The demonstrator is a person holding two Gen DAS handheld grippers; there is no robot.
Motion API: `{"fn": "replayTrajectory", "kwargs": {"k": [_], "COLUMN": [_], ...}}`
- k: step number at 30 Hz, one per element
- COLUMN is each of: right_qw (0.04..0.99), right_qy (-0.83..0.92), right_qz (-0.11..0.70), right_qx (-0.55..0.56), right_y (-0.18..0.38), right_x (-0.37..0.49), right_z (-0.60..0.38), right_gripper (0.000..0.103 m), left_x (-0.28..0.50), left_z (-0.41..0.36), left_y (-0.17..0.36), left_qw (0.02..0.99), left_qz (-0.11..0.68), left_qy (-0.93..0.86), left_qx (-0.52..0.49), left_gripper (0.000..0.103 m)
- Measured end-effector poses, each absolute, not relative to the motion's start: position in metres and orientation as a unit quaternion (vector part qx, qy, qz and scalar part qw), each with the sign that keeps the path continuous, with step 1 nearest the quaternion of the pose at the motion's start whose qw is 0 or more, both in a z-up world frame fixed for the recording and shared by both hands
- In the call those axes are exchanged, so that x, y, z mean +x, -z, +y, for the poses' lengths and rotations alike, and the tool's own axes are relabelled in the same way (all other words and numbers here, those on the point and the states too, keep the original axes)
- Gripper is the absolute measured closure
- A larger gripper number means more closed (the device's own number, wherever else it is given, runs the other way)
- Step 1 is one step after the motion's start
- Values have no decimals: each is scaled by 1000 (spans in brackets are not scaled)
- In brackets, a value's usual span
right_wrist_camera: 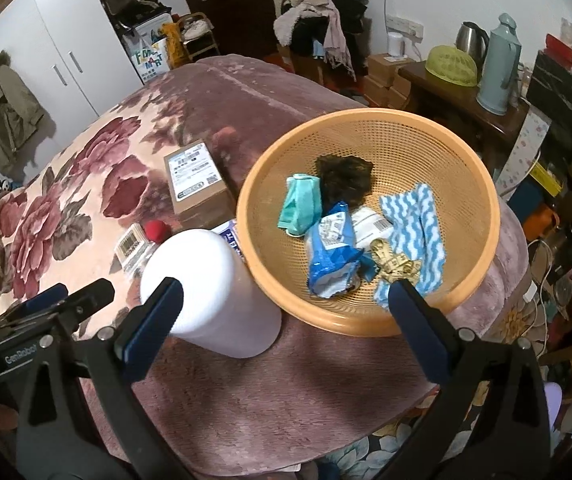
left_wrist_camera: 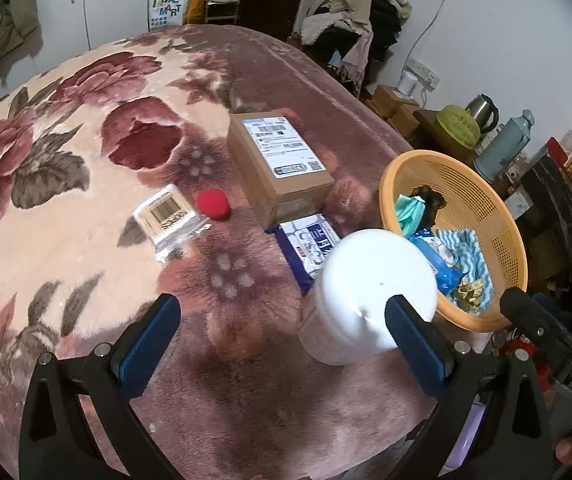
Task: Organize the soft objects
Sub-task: 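Withdraw both open tools from the basket back over the blanket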
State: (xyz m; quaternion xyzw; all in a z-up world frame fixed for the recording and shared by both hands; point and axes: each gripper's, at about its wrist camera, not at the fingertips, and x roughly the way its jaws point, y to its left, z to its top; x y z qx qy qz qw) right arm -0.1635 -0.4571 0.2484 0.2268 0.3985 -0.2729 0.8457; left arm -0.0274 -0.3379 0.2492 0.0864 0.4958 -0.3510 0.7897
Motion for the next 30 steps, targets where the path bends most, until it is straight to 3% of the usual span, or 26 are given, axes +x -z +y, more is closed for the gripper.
{"fn": "replayTrajectory", "kwargs": {"k": [30], "right_qw": [860], "right_qy": [223], "right_qz": [431], "right_qx": [155], "right_y": [-247], "right_x": [-101], "right_z": [-374], "right_gripper": [0], "left_x": [24], "left_z": [-239], "left_y": [-232], "left_qw": [804], "left_qz": [511], "left_qy": [301], "left_qx": [31], "left_gripper": [1]}}
